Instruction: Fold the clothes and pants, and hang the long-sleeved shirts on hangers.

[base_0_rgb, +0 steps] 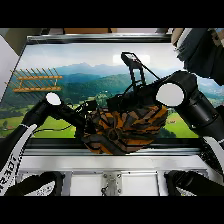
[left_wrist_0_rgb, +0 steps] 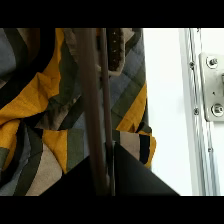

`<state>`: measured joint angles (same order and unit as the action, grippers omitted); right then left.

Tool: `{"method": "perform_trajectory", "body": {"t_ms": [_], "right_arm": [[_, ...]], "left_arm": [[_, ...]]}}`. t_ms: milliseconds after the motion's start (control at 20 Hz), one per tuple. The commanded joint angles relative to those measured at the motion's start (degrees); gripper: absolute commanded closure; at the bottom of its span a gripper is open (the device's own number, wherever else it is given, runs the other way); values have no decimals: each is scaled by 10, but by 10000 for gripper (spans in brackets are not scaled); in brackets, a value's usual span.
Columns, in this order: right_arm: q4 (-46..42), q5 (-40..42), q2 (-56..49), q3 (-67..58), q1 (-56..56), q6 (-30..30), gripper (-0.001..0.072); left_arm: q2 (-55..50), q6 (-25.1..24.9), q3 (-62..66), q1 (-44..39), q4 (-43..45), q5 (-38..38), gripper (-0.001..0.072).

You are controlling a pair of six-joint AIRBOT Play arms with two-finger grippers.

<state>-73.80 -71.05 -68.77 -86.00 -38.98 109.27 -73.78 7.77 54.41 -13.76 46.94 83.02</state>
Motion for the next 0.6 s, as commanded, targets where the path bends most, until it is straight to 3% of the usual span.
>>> {"method": "perform_trajectory", "body": {"t_ms": [0, 50, 100, 250, 400, 550], "right_arm": [[9, 1, -1, -1, 0, -1, 389], [20, 1, 0, -1, 0, -18, 170], [37, -2, 2, -1, 1, -46, 121], [65, -35, 15, -7, 8, -75, 119], [66, -120, 26, -36, 48, -79, 118], [66, -160, 43, -54, 96, -140, 119]], "left_arm": [[0, 0, 0, 0, 0, -1, 698], [0, 0, 0, 0, 0, 0, 698], [0, 0, 0, 0, 0, 0, 698], [0, 0, 0, 0, 0, 0, 698], [0, 0, 0, 0, 0, -1, 698], [0, 0, 0, 0, 0, -1, 698]]}}
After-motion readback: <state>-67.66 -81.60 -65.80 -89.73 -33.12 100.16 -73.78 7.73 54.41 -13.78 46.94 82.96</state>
